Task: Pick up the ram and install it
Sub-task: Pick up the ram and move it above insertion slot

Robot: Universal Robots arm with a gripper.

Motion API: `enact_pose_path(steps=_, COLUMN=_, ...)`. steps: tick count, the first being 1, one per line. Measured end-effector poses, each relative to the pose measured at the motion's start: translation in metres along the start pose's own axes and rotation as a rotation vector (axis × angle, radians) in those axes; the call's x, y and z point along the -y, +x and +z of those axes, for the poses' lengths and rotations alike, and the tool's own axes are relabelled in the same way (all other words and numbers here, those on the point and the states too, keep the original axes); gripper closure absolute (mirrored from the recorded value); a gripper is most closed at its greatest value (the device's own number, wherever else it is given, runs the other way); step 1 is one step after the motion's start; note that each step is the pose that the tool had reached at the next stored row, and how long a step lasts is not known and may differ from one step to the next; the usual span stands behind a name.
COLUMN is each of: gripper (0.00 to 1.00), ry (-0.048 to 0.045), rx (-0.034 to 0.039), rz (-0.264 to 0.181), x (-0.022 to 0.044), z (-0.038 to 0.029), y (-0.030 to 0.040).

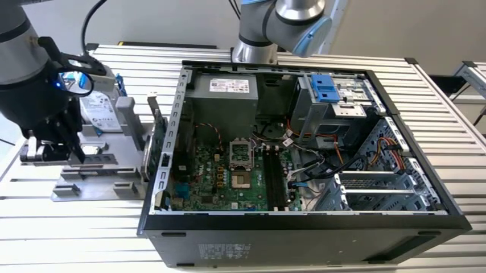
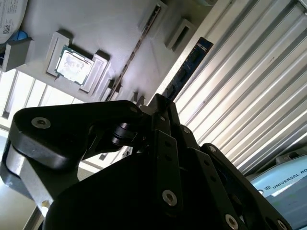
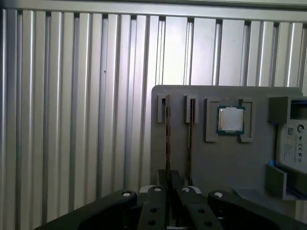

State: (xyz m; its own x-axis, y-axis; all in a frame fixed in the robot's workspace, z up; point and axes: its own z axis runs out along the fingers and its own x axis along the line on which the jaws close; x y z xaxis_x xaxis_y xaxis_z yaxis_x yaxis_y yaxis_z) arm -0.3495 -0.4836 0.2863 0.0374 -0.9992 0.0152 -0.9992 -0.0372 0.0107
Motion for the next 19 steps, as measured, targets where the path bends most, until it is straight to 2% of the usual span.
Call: enact_pose_path(steps=19, gripper=1.0, ry=-0.0002, rx=0.0002, rz=0.011, x=-0.0005, z=-0.0258, y=0.0004)
